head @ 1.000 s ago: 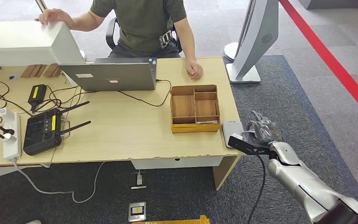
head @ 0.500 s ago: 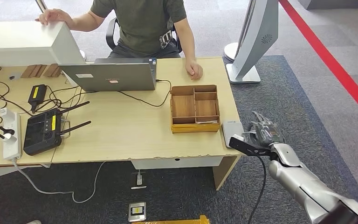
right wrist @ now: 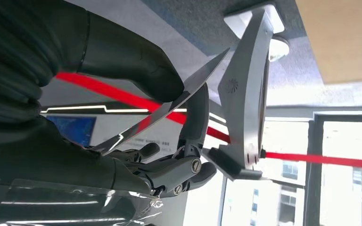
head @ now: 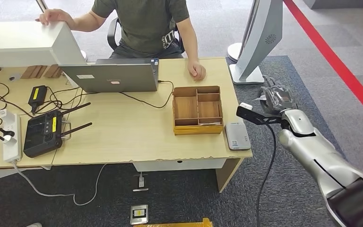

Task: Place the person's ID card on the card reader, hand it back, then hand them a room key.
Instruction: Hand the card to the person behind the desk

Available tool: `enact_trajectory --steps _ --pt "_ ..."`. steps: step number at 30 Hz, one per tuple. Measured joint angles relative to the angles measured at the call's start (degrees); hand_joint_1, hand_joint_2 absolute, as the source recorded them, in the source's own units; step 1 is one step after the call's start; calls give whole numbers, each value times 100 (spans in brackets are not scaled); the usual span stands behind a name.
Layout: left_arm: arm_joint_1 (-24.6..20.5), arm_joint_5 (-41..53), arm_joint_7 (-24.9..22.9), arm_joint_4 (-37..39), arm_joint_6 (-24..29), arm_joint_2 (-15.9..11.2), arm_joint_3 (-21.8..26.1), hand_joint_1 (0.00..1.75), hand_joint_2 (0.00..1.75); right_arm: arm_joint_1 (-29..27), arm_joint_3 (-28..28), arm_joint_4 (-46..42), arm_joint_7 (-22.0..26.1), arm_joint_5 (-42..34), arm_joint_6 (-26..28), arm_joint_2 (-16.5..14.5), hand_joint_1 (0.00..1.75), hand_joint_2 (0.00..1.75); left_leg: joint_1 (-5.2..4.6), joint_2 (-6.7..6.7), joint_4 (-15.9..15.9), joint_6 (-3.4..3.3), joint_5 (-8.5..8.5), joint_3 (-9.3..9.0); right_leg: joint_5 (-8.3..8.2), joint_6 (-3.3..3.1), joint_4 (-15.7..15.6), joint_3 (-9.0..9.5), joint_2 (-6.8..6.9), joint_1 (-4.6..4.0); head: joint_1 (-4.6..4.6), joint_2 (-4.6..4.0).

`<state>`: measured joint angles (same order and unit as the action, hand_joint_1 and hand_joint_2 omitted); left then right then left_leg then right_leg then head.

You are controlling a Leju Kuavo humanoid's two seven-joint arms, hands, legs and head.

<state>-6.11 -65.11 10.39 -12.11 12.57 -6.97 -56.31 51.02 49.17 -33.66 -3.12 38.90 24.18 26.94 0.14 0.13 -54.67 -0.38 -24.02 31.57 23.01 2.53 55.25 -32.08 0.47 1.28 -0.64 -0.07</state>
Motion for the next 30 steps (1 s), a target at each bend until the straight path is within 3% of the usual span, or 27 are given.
enact_trajectory --steps 6,12,22,30 --pt "-5 -1 1 0 -13 2 -15 0 175 723 35 -305 29 361 -299 -249 175 175 1 0 0 2 1 1 1 -1 4 0 0 -5 1 0" --pt "-26 10 7 -2 -20 7 -19 0 175 1160 157 -383 248 624 -387 -913 175 175 6 -1 0 6 3 1 2 -2 5 0 0 -13 0 0" --pt "-39 26 15 -2 -8 13 -83 0 175 1369 379 -259 532 728 -392 -2094 175 175 16 -1 0 8 5 1 4 -5 6 -2 0 -17 0 0" --pt "-34 1 22 0 13 11 -112 0 175 1425 532 28 567 736 -385 -2626 175 175 16 -1 0 8 5 1 4 -5 5 -2 0 -16 -2 0"
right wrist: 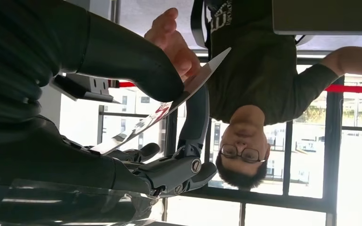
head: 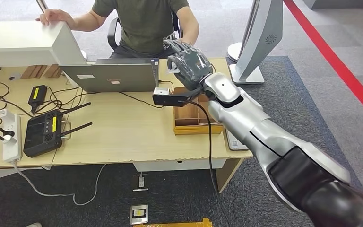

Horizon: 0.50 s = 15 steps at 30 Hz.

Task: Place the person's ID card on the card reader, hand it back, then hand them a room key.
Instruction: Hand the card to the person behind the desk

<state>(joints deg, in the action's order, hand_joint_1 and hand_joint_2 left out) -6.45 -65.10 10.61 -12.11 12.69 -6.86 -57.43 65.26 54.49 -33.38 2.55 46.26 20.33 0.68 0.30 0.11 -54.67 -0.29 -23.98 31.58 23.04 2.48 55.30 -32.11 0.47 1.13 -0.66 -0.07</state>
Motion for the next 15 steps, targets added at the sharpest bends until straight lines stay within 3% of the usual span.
enact_trajectory --steps 15 --pt "14 52 74 0 -30 -11 -6 0 175 169 173 610 -477 104 -184 -210 175 175 0 1 0 0 0 0 0 0 0 -1 0 -1 0 0"
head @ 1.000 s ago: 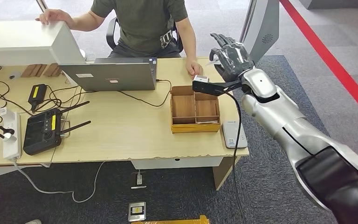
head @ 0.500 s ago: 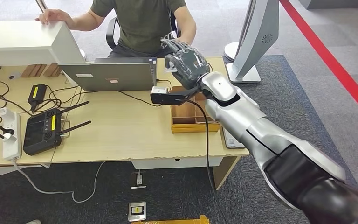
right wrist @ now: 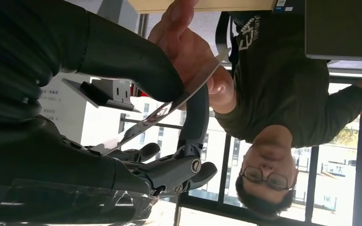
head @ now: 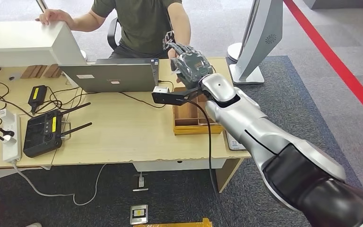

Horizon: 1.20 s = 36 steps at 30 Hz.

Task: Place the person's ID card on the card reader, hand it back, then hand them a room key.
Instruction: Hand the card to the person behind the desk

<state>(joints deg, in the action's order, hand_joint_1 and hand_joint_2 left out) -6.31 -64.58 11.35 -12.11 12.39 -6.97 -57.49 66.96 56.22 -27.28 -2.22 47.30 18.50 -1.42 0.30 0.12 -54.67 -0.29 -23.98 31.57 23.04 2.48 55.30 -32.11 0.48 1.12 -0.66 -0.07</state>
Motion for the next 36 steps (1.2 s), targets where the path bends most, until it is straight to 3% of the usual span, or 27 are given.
enact_trajectory --steps 8,9,12,13,24,31,36 --pt "3 12 -28 0 -3 0 -4 0 175 165 74 240 -137 86 -94 -22 175 175 0 0 0 0 0 0 0 0 0 -1 0 0 0 0" --pt "4 13 -46 0 -3 0 -5 0 175 175 77 262 -134 95 -91 -22 131 175 0 0 0 0 0 0 0 0 0 -1 0 0 0 0" --pt "4 15 -112 0 -2 0 -16 0 175 182 90 319 -120 119 -54 -21 0 44 0 0 0 0 0 0 0 0 0 -1 0 0 -1 0" --pt "4 17 -133 0 -2 0 -23 0 175 181 98 335 -101 129 -20 -20 0 0 0 0 0 0 0 0 0 0 0 -1 0 0 -1 0" --pt "6 -55 -165 0 8 0 -37 0 175 178 163 442 39 95 110 -16 0 0 0 -1 0 0 0 -1 0 -1 0 -2 0 0 0 0" --pt "12 -234 -164 0 72 5 -37 0 175 -26 7 390 411 -729 494 98 0 0 0 0 0 0 0 -2 0 0 -1 -1 0 0 1 0" --pt "23 -306 -279 0 122 9 -37 0 175 -483 -186 56 310 -1241 721 367 0 0 0 0 -1 0 -1 -3 0 0 -3 0 0 1 1 0"
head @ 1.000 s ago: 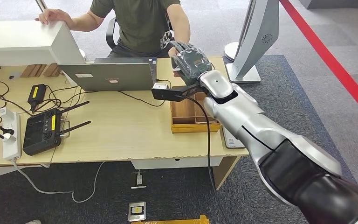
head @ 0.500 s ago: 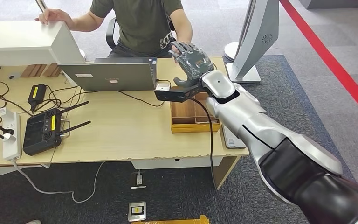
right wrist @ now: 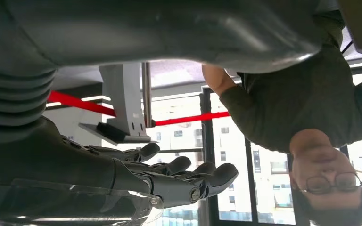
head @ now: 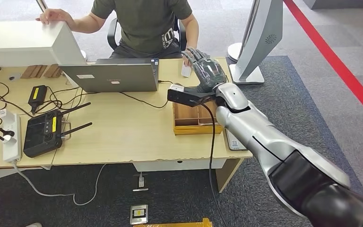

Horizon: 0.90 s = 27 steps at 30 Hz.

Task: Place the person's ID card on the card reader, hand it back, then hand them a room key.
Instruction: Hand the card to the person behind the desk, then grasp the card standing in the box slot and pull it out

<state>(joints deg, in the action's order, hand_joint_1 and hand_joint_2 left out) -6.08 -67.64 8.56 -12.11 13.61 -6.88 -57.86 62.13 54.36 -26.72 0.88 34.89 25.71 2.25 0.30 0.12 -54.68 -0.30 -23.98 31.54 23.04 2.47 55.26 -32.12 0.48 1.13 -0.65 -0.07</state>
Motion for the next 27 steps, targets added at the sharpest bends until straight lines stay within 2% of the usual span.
enact_trajectory --steps 4,10,14,20,23,27 --pt "11 -73 -26 0 52 2 0 0 175 -508 -158 -588 -381 -136 86 390 0 0 0 1 -1 -1 -1 -1 0 0 -2 3 0 0 1 0" --pt "17 -104 43 0 64 4 1 0 175 -1322 -450 -1764 -948 90 55 1026 0 0 -1 2 -1 0 -3 -2 0 0 -2 2 0 -1 0 0" --pt "21 -127 60 0 66 4 2 0 175 -1908 -675 -2628 -1315 357 -112 1430 0 175 0 2 -1 1 -5 -1 1 -1 -2 2 0 -2 1 0" --pt "16 -123 37 0 64 4 2 0 175 -2695 -955 -3689 -1667 898 -230 1788 0 175 0 1 0 2 -6 0 2 -3 -2 1 0 -3 0 0" --pt "11 -123 35 0 64 8 2 0 175 -2995 -1062 -4025 -1712 1176 -242 1838 0 175 0 2 0 2 -6 0 4 -4 -2 1 0 -3 1 0" --pt "6 -99 9 0 70 21 2 0 175 -3256 -1177 -4276 -1815 1919 -203 1842 0 175 0 1 0 2 -6 0 5 -7 -2 2 -1 -3 0 0"
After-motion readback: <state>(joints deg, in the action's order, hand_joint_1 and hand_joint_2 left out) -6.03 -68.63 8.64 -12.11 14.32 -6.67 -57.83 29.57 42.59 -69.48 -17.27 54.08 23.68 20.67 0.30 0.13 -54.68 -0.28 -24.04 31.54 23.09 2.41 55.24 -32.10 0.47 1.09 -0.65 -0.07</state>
